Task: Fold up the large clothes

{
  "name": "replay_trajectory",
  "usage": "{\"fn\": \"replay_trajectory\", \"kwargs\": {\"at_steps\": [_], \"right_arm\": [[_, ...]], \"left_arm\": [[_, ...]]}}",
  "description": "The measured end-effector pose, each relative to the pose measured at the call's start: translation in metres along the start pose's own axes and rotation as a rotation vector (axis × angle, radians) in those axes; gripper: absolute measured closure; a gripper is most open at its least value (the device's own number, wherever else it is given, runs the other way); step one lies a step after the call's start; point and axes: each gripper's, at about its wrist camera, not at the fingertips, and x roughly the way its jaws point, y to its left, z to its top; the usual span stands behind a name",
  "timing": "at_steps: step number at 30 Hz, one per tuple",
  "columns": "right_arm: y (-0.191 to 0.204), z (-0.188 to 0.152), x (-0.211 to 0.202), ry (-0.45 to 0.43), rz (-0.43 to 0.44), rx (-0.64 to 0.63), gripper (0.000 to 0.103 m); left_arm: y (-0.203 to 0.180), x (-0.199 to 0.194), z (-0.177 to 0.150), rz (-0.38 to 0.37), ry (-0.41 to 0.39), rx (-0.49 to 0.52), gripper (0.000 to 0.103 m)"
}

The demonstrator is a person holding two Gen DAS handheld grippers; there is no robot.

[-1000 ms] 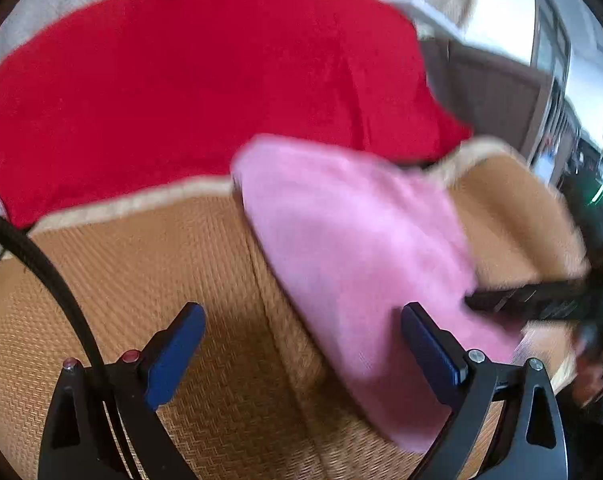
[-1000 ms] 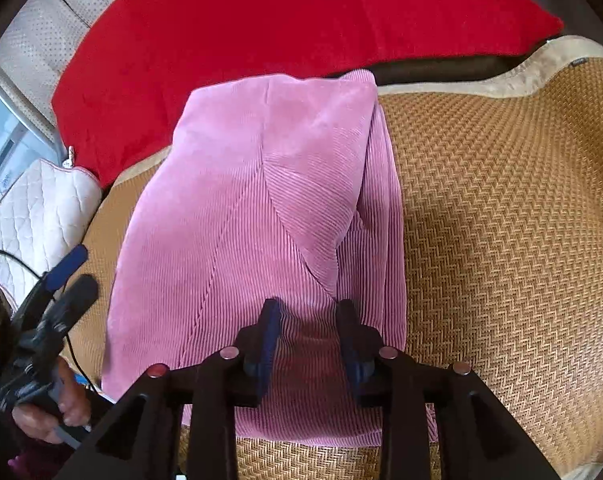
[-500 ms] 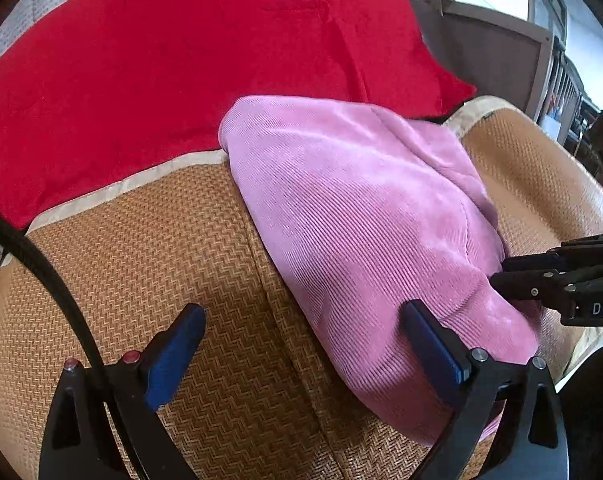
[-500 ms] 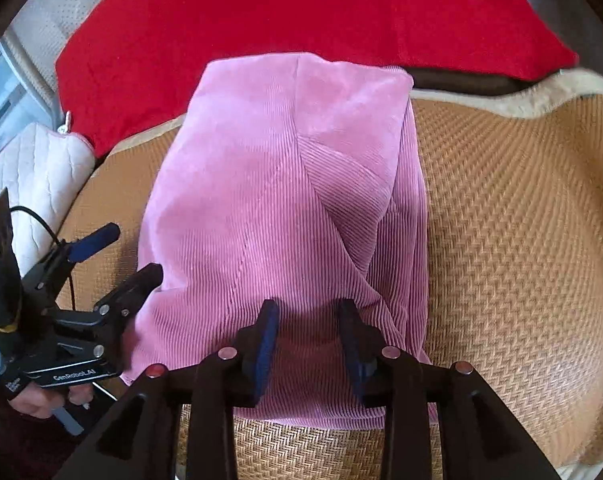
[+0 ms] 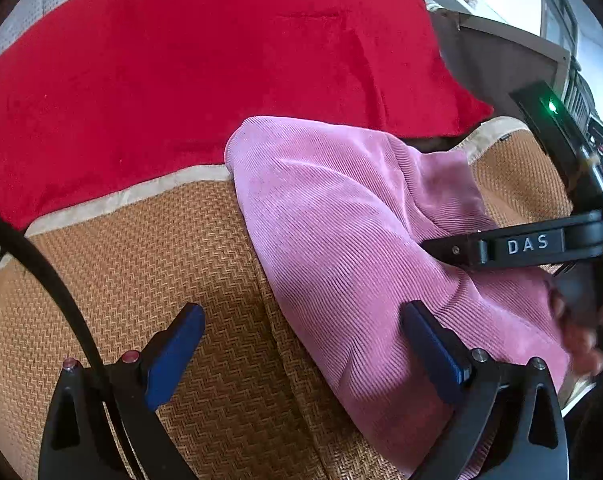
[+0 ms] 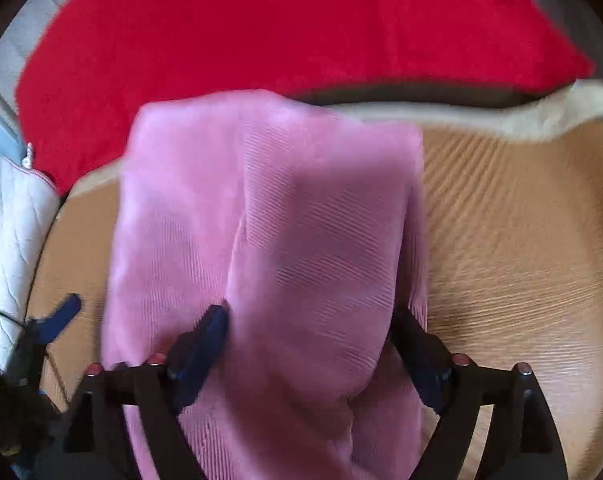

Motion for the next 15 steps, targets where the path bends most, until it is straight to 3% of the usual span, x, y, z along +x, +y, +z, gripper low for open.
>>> {"fn": "replay_trajectory", "kwargs": {"at_steps": [5,10,15], "right_arm": [[-0.007,-0.009,-0.041,-0.112,0.056,0.038,0.018],[-0.005,-0.027,-0.094,-0.234,0.058,0.029,0.018],[0.006,-0.042,-0.120,-0.294,0.044,0.007,0.021]], "left_arm": [[-0.006,-0.021,0.001,0.081,-0.074,0.068,0.003],[-0.007,-0.035,0.001,0.097,-0.118,0.060,0.003],[-0.004,-0.048,0.000,0.101,-0.163,0.043,0.003]]}}
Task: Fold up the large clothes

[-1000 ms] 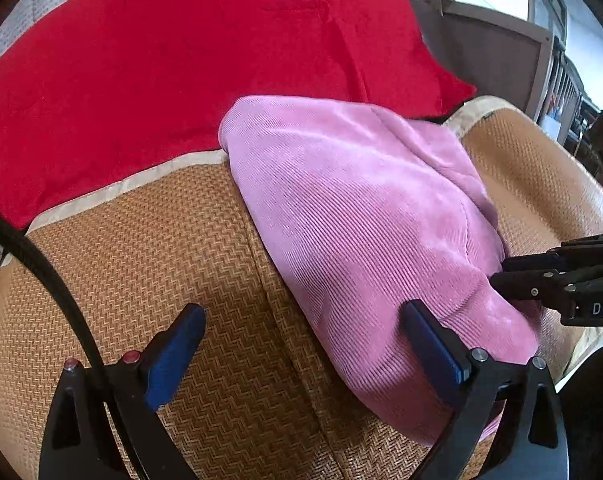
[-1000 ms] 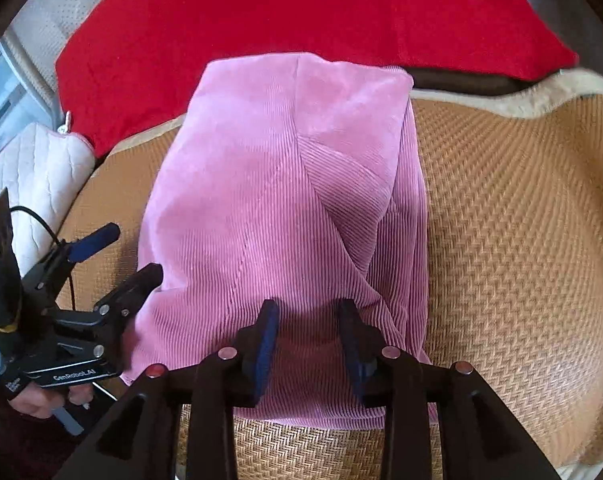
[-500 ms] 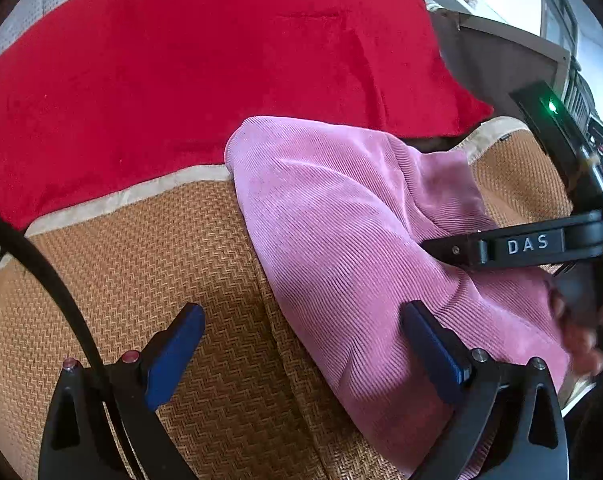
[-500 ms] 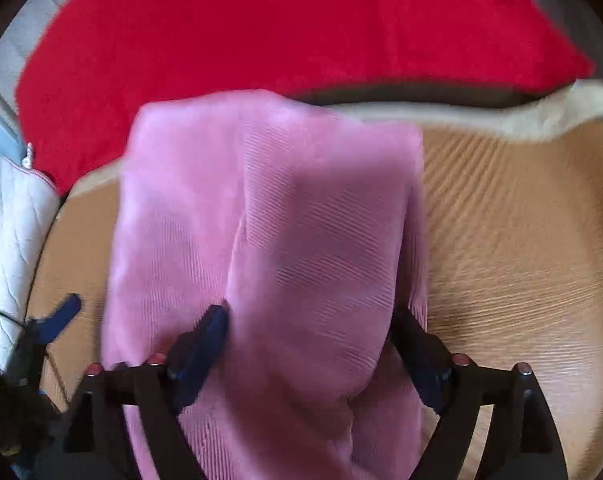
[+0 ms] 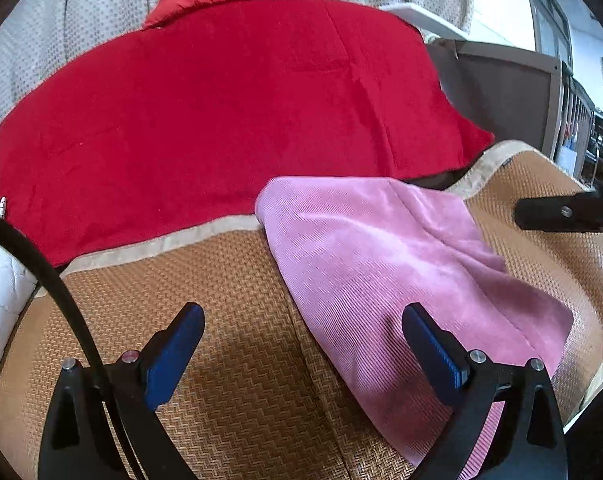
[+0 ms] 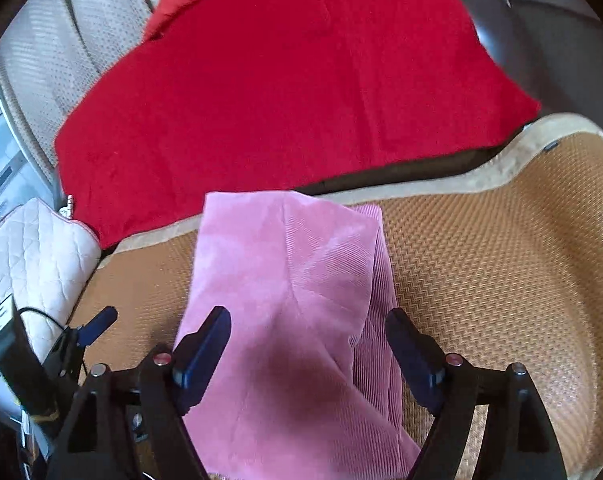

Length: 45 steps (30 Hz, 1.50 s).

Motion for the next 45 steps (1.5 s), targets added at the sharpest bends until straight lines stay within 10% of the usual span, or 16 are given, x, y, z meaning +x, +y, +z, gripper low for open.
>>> {"fn": "replay_trajectory", "kwargs": {"at_steps": [28,45], "right_arm": [[0.038,-0.010,-0.030,0.000,-0.021,-0.065,0.020],[0.054,-0.019,-0.030,-0.088,-0.276,-0.221,0.020]], "left_arm": [[0.032,-0.022,0.003,0.034,-0.057,-0.080,0.003],[0.025,-0.022,0.003,0.026,-0.100,-0.064,0.003]]}}
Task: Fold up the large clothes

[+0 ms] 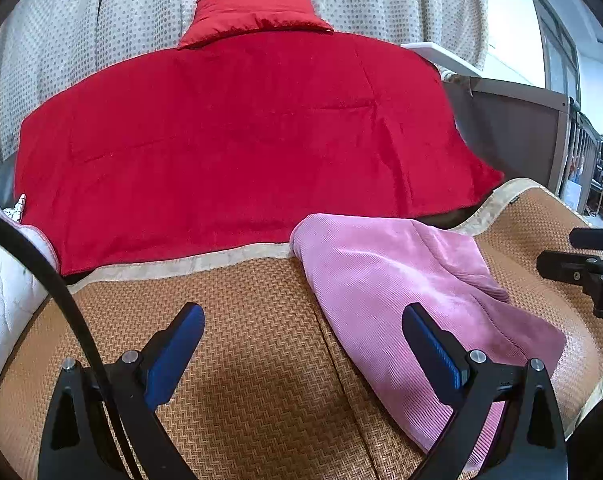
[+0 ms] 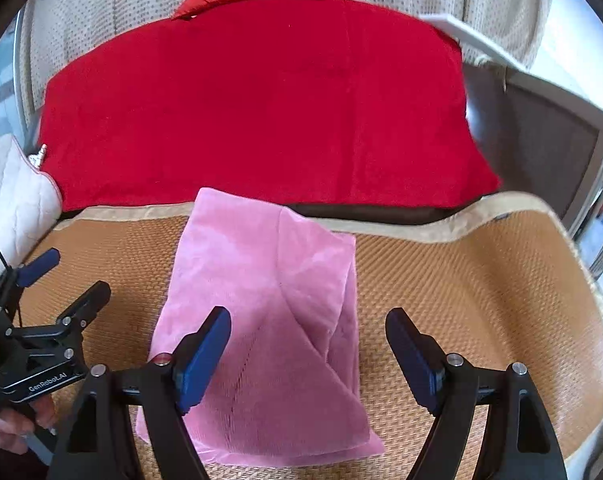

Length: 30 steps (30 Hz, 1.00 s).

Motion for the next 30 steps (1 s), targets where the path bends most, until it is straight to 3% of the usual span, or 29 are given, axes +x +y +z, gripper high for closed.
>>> {"fn": "replay_trajectory", "kwargs": {"at_steps": [11,30], "right_arm": [[0.004,0.004,-0.006,-0.039,-0.067,-0.052,0.020],[-0.007,0.004,0.005,-0.048,-0.103,-0.020,0.020]], "left_arm": [[-0.005,0.006,-0.002,0.002,0.016,0.013,0.003],[-0.019,0.016,-0.004,-0.003,0.029,0.043,0.003]]}}
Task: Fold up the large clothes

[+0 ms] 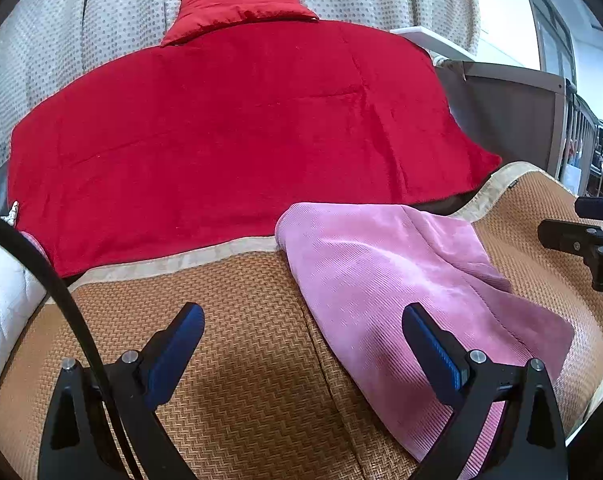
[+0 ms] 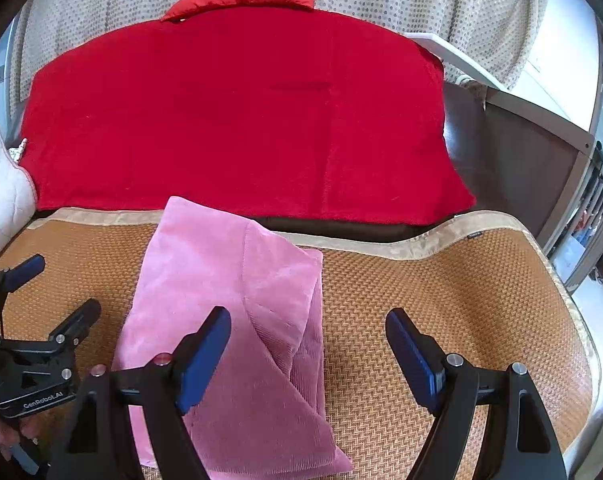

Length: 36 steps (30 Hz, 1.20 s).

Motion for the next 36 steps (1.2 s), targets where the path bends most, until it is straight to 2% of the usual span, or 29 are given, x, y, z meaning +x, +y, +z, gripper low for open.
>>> {"fn": "replay_trajectory", "kwargs": {"at_steps": [10,15,18,22,25,28,30,33,36], "right_arm": [[-0.008,-0.002,0.013,-0.012,0.007,0.043,0.020],[-0.016,-0.005,0.022,-0.012,0.049,0.091,0.020],[-0.020,-0.009,0.029,0.000,0.067,0.107,0.020],[-0.024,-0.012,0.036,0.010,0.094,0.099,0.020],[-0.037,-0.017,0.041,0.006,0.183,0.134,0.020],[-0.066,-0.026,0.049,0.007,0.330,0.262,0.021],[-0.077,-0.031,0.054,0.020,0.397,0.322,0.043],[-0.078,-0.040,0.068,0.095,0.480,0.362,0.054],[-0.060,-0.049,0.090,0.222,0.510,0.325,0.054]], "left_arm": [[-0.004,0.004,-0.005,-0.006,0.019,0.016,0.003],[-0.005,0.008,-0.010,-0.019,0.035,0.030,0.003],[-0.004,0.009,-0.011,-0.045,0.041,0.021,0.003],[-0.002,0.010,-0.009,-0.140,0.055,-0.026,0.003],[-0.003,0.014,-0.010,-0.189,0.069,-0.044,0.003],[-0.006,0.019,-0.012,-0.224,0.088,-0.048,0.003],[-0.012,0.023,-0.014,-0.228,0.100,-0.033,0.003],[-0.023,0.033,-0.021,-0.213,0.142,0.009,0.003],[-0.017,0.040,-0.022,-0.244,0.179,-0.045,0.003]]}}
